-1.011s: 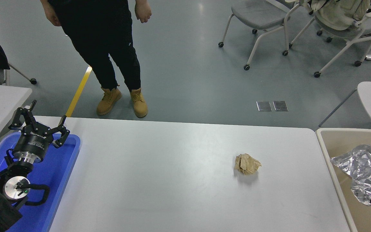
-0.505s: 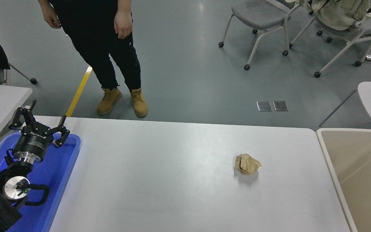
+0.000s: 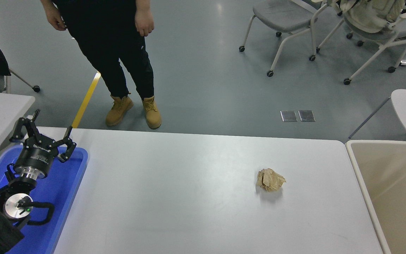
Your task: Clean the table surface
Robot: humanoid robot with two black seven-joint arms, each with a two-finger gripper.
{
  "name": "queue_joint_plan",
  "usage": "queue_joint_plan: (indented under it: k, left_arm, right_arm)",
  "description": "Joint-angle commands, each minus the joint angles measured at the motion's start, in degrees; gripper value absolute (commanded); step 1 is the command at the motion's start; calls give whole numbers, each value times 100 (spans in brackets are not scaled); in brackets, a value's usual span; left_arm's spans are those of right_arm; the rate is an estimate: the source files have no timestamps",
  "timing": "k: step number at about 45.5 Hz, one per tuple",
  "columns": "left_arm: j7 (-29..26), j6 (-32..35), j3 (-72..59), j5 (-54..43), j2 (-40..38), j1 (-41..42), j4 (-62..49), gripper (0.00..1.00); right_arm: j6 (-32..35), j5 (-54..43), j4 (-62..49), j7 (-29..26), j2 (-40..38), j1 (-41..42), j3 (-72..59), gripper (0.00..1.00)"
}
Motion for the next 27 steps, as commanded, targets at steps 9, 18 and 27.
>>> queue_joint_plan:
  k: [9,18,27]
  left_arm:
    - [0,-1,6,0,0,0,1,100]
    - [0,-1,-2,0,0,0,1,100]
    - [0,-1,-2,0,0,0,1,100]
  right_arm:
    - [30,-67,1885,532,-148,131,1169,100]
    - [179,-312,2131,1103,115,140,1230,100]
    - [399,-1015,2807,2438,186,122,1230,100]
